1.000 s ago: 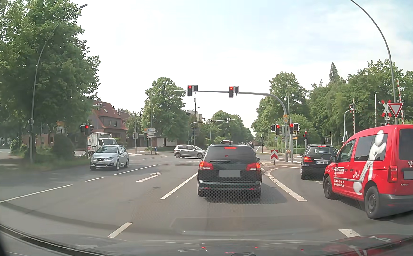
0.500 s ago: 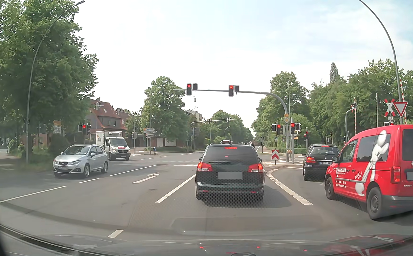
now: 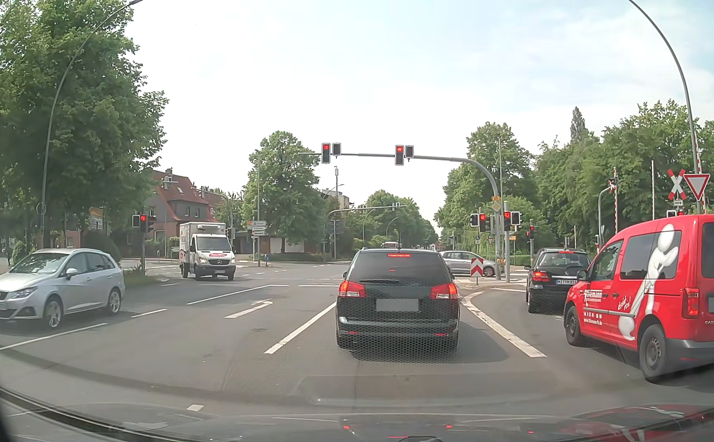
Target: Follow the waypoints while adhering to traffic rules and regulations
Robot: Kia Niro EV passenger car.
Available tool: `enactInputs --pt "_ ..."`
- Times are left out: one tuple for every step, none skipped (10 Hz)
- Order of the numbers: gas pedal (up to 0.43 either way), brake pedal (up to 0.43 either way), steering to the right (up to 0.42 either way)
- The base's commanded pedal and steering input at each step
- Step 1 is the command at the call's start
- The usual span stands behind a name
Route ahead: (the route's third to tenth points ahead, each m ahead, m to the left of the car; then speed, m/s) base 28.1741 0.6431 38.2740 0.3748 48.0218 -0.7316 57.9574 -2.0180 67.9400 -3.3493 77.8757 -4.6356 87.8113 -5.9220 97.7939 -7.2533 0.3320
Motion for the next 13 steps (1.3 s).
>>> enactInputs --pt "0.0 0.0 0.003" --pt "0.0 0.0 0.003" --pt "0.0 0.0 0.003" --pt "0.0 0.0 0.002" --pt "0.0 0.0 0.002" --pt "0.0 0.0 0.002" --pt "0.0 0.0 0.001" --pt "0.0 0.0 0.0" --pt "0.0 0.0 0.0" --pt "0.0 0.0 0.0" --pt "0.0 0.0 0.0" --pt "0.0 0.0 0.0" --pt "0.0 0.0 0.0"
